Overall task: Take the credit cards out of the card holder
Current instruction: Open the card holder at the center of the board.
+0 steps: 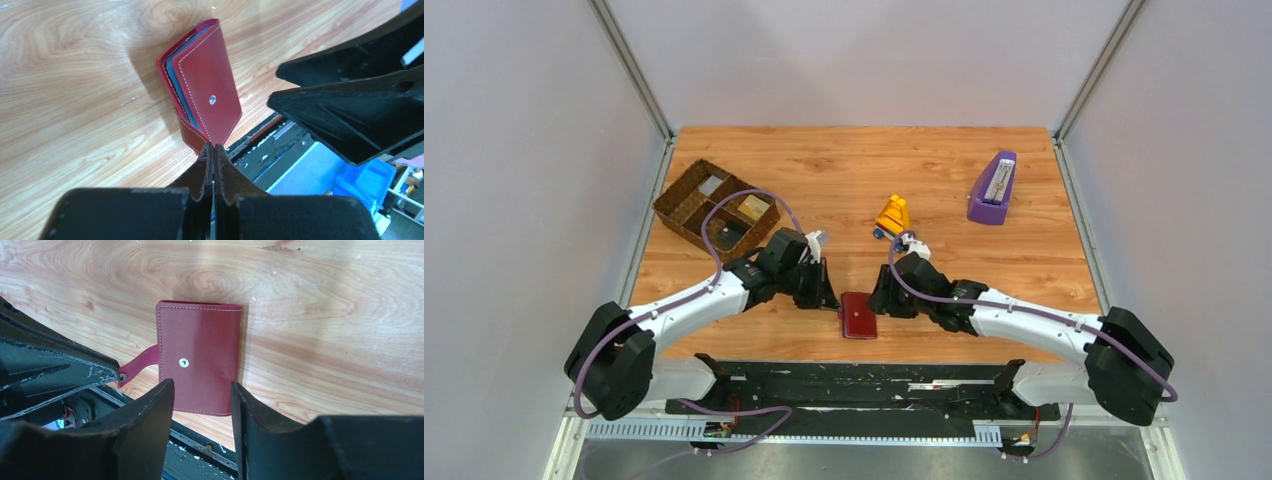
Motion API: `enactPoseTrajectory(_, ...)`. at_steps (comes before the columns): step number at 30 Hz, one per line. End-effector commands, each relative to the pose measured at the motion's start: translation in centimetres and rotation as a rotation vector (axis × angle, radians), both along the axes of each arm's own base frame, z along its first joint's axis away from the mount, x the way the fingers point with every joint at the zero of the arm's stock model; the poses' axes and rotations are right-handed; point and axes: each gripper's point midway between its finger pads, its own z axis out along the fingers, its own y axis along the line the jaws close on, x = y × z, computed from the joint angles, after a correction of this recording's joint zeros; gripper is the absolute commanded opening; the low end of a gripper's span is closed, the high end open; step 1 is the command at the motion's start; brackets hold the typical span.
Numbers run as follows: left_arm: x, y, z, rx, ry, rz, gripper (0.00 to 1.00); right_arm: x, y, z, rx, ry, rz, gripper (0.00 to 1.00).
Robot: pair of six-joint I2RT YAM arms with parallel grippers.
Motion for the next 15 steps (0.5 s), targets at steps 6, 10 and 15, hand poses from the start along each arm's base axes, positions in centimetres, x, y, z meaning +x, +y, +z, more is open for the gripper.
enactPoseTrajectory(6, -0.1, -1.7, 3.8, -0.163, -0.05, -0.011, 0.0, -0.4, 3.8, 1.5, 0.04, 0.007, 0.066, 0.59)
enactPoseTrajectory(10, -0.2, -1.7, 4.0, -0.168, -0.051, -0.011, 0.0, -1.0, 4.8, 1.0, 0.029, 0.017, 0.09, 0.64)
enactPoseTrajectory(15, -0.2, -1.7, 3.9, -0.168, -0.052, -0.011, 0.0, -1.3, 5.1, 0.0, -0.004, 0.036, 0.089, 0.64)
